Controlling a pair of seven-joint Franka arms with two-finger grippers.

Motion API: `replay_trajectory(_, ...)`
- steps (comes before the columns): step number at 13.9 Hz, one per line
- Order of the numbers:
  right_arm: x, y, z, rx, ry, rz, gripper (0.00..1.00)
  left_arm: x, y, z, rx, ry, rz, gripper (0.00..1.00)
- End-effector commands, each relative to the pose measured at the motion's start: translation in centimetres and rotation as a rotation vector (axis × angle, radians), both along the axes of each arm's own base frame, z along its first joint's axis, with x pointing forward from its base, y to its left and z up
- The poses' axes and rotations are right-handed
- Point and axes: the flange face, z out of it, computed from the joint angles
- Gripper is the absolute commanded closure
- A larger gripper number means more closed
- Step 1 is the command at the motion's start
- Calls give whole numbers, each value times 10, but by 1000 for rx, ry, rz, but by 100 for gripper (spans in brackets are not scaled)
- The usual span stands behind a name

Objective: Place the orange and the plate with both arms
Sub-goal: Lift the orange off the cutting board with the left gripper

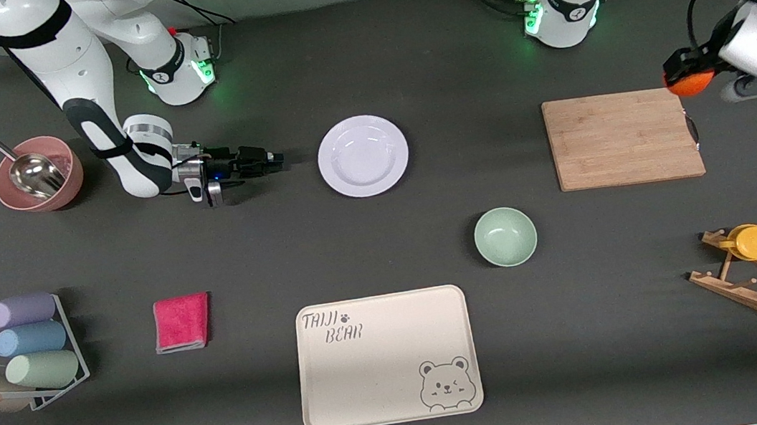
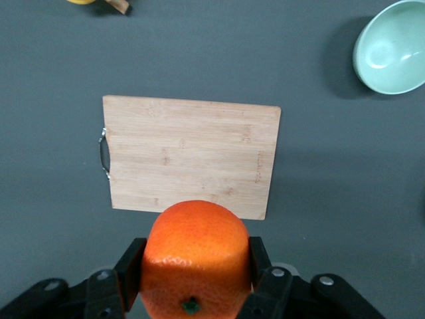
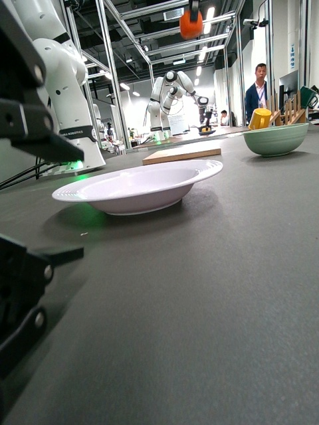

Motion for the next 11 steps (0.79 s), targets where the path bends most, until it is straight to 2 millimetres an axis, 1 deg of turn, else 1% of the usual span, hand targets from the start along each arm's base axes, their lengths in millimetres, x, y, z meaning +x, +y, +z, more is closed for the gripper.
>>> replay_trajectory(1, 3, 0, -4, 0, -11, -18, 50, 22, -6, 32, -6, 31, -16, 100)
replay_trajectory(2, 3, 0, -4, 0, -11, -18, 51, 27, -5, 37, -7, 39, -20, 100)
replay_trajectory(3, 4, 0, -4, 1, -15, -16, 56, 30, -6, 41, -8, 36, -24, 100)
replay_trajectory(4, 4, 0, -5, 0, -15, -16, 56, 32, -9, 45, -6, 28, -16, 100)
replay_trajectory(5, 4, 0, -5, 0, -15, -15, 56, 32, -18, 45, -7, 30, -26, 100)
replay_trajectory(6, 4, 0, -6, -1, -18, -15, 56, 31, -32, 44, -5, 32, -25, 100)
replay_trajectory(7, 2, -1, -9, -3, -14, -13, 56, 31, -51, 43, -10, 28, 15, 100)
replay_trajectory(8, 5, 0, -9, -2, -18, -12, 56, 32, -77, 39, -22, 34, 50, 100)
replay_trajectory(10, 5, -1, -11, -4, -15, -12, 56, 32, -136, 29, -20, 16, 110, 100)
replay_trajectory(11, 5, -1, -11, -4, -15, -12, 56, 30, -171, 21, -12, 10, 143, 100)
